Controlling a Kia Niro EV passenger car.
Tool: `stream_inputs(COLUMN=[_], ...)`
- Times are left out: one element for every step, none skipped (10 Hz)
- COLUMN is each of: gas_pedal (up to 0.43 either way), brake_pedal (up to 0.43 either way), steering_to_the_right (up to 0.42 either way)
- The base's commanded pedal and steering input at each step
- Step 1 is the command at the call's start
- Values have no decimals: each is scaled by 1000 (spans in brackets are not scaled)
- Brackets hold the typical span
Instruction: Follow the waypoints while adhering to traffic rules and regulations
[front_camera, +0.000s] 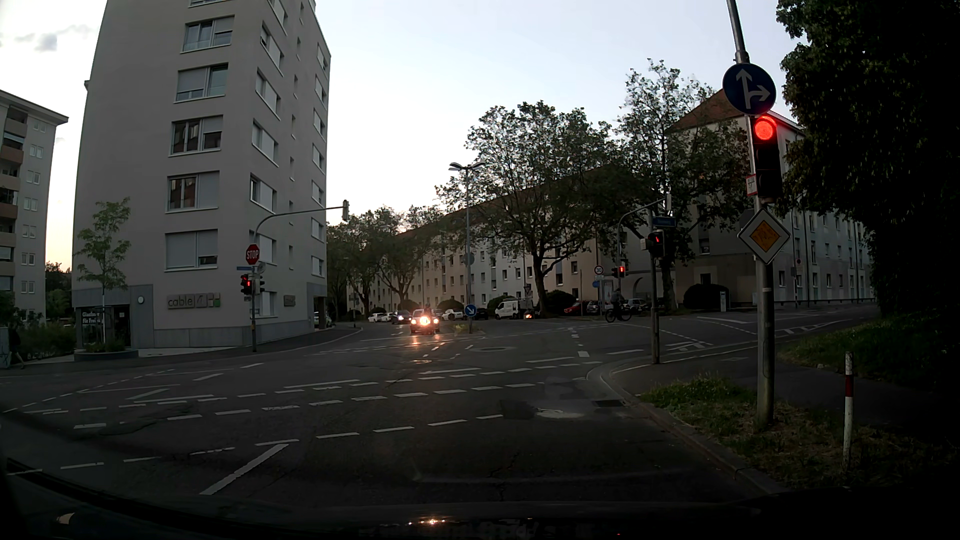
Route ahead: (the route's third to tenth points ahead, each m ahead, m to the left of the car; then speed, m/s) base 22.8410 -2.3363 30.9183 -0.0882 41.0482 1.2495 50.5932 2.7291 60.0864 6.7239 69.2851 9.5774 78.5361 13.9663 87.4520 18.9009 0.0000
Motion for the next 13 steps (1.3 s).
stream_inputs(gas_pedal=[0, 0, 0, 0, 0, 0, 0, 0, 0, 0, 0, 0, 0], brake_pedal=[244, 244, 244, 244, 244, 244, 244, 244, 238, 244, 244, 244, 244], steering_to_the_right=[0, 0, 0, 0, 0, 0, 0, -1, 0, 0, 0, 0, 0])
